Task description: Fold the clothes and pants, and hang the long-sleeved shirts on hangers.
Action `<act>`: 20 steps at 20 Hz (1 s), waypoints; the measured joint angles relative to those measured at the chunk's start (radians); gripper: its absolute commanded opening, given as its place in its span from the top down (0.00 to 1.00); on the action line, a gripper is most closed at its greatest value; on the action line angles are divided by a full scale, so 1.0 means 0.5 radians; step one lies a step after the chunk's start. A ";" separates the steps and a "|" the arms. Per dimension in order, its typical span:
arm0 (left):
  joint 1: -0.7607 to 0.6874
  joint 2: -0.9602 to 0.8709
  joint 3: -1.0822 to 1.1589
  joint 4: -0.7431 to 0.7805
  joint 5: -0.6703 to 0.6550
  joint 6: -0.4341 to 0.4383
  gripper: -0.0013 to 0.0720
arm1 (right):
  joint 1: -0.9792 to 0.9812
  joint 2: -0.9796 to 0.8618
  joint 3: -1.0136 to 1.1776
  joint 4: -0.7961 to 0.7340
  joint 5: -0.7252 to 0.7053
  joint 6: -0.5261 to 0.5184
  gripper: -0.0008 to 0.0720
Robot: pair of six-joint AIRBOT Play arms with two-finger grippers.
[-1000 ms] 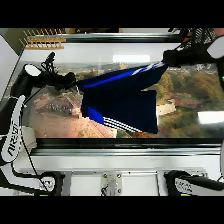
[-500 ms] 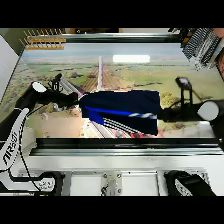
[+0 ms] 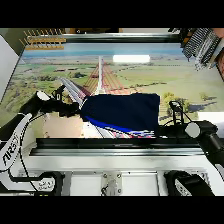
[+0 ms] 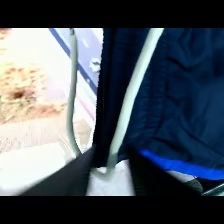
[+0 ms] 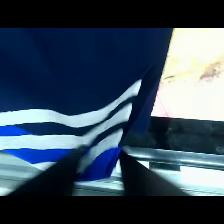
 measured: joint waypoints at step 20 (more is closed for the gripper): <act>-0.327 0.600 0.127 -0.021 -0.120 -0.032 0.96 | -1.396 -1.432 0.485 1.330 0.166 -1.282 0.09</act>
